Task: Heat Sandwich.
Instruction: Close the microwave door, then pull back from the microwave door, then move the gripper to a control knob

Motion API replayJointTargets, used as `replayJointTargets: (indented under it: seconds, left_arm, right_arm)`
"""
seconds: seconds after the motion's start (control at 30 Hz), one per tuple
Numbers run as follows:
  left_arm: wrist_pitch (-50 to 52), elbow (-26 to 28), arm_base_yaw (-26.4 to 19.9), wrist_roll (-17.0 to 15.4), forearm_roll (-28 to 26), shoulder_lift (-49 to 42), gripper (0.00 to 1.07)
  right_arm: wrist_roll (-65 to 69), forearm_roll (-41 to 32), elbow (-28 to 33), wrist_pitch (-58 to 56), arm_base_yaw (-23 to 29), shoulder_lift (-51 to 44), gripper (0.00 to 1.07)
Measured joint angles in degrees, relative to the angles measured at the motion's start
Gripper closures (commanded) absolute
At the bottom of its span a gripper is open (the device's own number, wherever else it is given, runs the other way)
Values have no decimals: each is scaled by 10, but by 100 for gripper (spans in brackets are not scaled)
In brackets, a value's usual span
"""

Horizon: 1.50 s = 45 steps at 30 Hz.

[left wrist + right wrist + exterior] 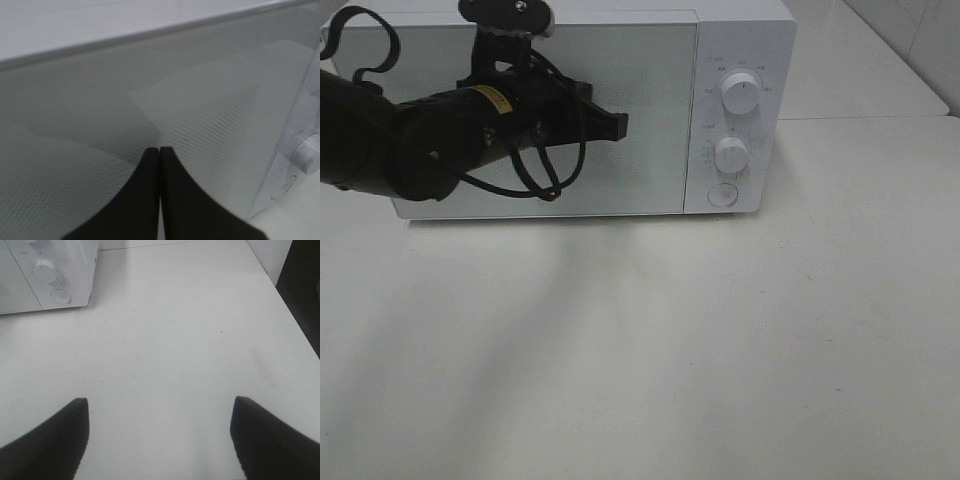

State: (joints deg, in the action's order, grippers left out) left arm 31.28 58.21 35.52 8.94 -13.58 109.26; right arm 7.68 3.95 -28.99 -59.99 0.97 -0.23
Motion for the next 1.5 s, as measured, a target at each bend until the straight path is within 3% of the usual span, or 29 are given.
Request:
replayJointTargets:
  seconds: [0.37,0.47,0.5,0.53,0.6,0.63,1.17,1.33,1.5]
  left_arm:
    - [-28,-89,23,-40,11,-83,105]
    - [-116,-93,38,-45,14,-106,73]
    - [-116,-93,38,-45,14,-106,73]
    - [-163,-93,42,-45,15,-116,39]
    - [-214,-93,45,-46,14,-128,10]
    - [-256,-93,47,-47,13,-142,4]
    - [-558,-93,45,-45,40,-242,7]
    - [-651,-93,9,-61,40,-268,7]
    - [-748,-93,-80,-71,40,-317,7]
  right_arm:
    - [0,0,0,0,0,0,32]
    - [0,0,0,0,0,0,32]
    - [0,0,0,0,0,0,32]
    - [0,0,0,0,0,0,32]
    - [0,0,0,0,0,0,32]
    - [0,0,0,0,0,0,32]
    - [0,0,0,0,0,0,32]
    - [0,0,0,0,0,0,32]
    - [0,0,0,0,0,0,32]
